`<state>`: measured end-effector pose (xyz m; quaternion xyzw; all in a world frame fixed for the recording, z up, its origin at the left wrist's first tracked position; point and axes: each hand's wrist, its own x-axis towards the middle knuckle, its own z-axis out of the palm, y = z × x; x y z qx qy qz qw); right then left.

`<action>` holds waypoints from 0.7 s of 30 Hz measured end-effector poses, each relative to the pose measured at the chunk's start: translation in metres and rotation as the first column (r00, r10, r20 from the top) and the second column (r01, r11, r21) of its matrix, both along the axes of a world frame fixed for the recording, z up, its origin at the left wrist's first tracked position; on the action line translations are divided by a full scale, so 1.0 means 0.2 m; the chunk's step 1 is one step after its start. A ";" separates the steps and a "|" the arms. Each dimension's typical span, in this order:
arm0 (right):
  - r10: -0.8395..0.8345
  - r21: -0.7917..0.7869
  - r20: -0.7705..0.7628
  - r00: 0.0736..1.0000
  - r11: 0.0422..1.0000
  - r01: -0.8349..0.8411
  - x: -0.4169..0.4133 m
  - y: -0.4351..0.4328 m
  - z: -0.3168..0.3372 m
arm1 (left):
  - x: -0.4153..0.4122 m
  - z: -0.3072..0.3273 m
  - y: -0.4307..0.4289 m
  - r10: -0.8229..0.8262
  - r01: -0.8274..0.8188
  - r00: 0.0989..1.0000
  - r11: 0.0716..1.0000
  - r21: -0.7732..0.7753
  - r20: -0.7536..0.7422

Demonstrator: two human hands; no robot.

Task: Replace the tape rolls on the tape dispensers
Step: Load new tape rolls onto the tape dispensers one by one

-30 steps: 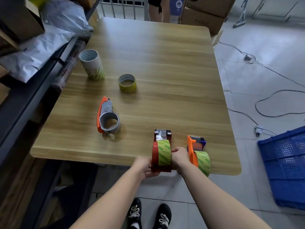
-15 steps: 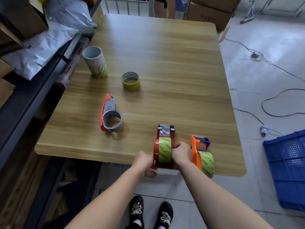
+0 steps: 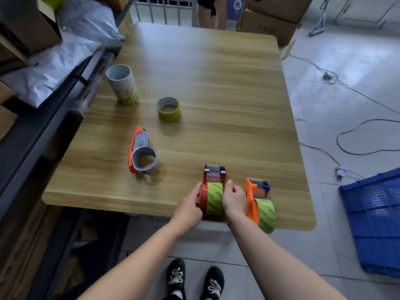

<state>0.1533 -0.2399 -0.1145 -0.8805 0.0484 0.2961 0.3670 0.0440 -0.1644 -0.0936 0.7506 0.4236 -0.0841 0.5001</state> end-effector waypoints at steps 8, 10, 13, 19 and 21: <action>0.042 0.159 -0.190 0.981 0.987 -0.011 -0.07 0.07 0.05 | -0.01 0.05 0.00 -0.066 0.067 0.998 0.990 -0.124 0.014; 0.059 0.185 -0.186 0.981 0.982 -0.024 -0.06 0.06 0.06 | -0.01 0.05 0.00 -0.093 0.093 0.996 0.990 -0.108 0.008; 0.069 0.203 -0.200 0.977 0.979 -0.028 -0.05 0.05 0.06 | -0.01 0.04 0.00 -0.115 0.114 0.993 0.988 -0.101 0.001; 0.133 0.185 -0.178 0.975 0.978 -0.100 -0.04 0.05 0.07 | -0.01 0.04 0.01 -0.120 0.119 0.993 0.989 -0.087 -0.009; 0.157 0.168 -0.147 0.977 0.977 -0.132 -0.03 0.04 0.08 | -0.01 0.04 0.02 -0.145 0.144 0.989 0.988 -0.051 -0.025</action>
